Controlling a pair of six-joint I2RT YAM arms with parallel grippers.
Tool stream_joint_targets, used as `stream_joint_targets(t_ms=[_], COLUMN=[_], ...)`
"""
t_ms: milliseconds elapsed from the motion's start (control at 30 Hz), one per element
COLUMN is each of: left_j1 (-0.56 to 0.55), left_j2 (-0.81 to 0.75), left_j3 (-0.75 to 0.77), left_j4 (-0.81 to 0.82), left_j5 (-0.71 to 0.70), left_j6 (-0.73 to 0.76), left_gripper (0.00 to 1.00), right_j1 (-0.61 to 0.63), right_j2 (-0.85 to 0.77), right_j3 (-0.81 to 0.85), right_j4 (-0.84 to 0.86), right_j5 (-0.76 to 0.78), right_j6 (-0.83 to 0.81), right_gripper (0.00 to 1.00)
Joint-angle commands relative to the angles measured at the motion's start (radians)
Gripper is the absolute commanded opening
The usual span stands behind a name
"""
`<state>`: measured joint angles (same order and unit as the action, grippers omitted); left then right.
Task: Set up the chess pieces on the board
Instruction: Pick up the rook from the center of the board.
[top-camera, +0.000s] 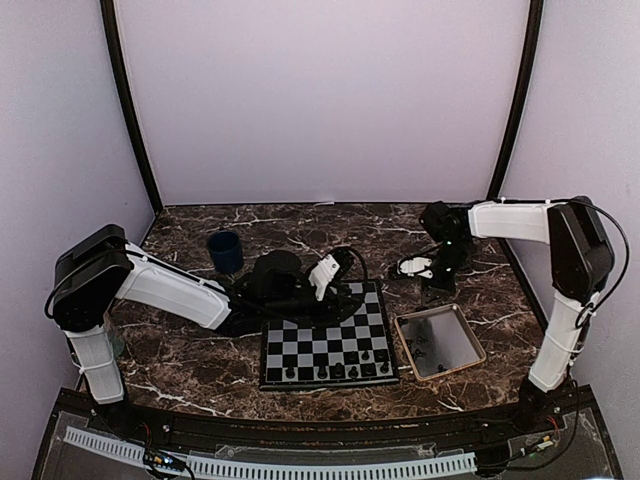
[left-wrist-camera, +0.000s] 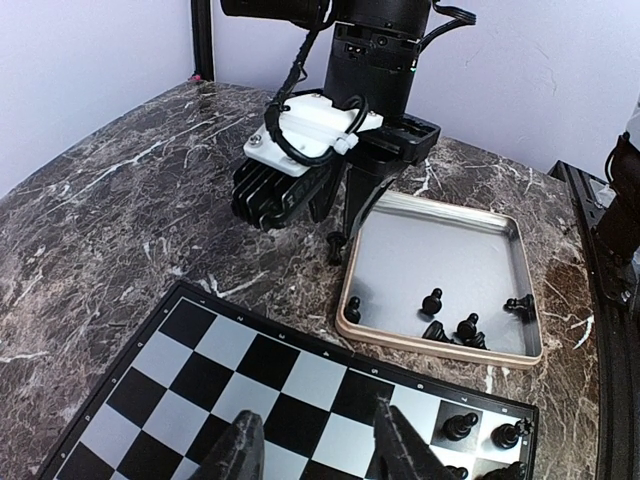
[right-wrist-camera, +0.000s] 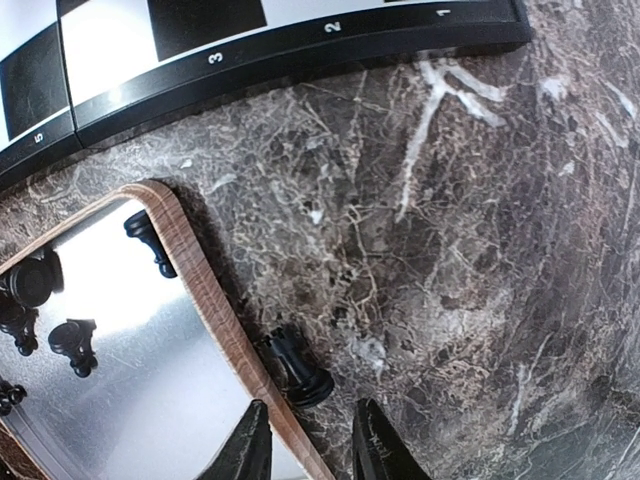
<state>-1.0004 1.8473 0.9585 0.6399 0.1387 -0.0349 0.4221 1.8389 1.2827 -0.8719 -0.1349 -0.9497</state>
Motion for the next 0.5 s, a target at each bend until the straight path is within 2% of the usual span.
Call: stream_joint_targets(t_ms=[0, 467], left_j1=[0.002, 0.002], left_j2=[-0.029, -0.026], left_j3=[-0.019, -0.023], left_j4=[0.017, 0.025], left_j5=[0.013, 0.014], left_j6=[-0.009, -0.014], left_gripper=[0.4, 0.4], right_j1=[0.015, 0.022], right_j2=[0.023, 0.068], right_j3=[0.028, 0.036], right_j4=[-0.02, -0.018], right_j5=[0.02, 0.056], right_j6=[-0.016, -0.03], right_gripper=[0.29, 0.28])
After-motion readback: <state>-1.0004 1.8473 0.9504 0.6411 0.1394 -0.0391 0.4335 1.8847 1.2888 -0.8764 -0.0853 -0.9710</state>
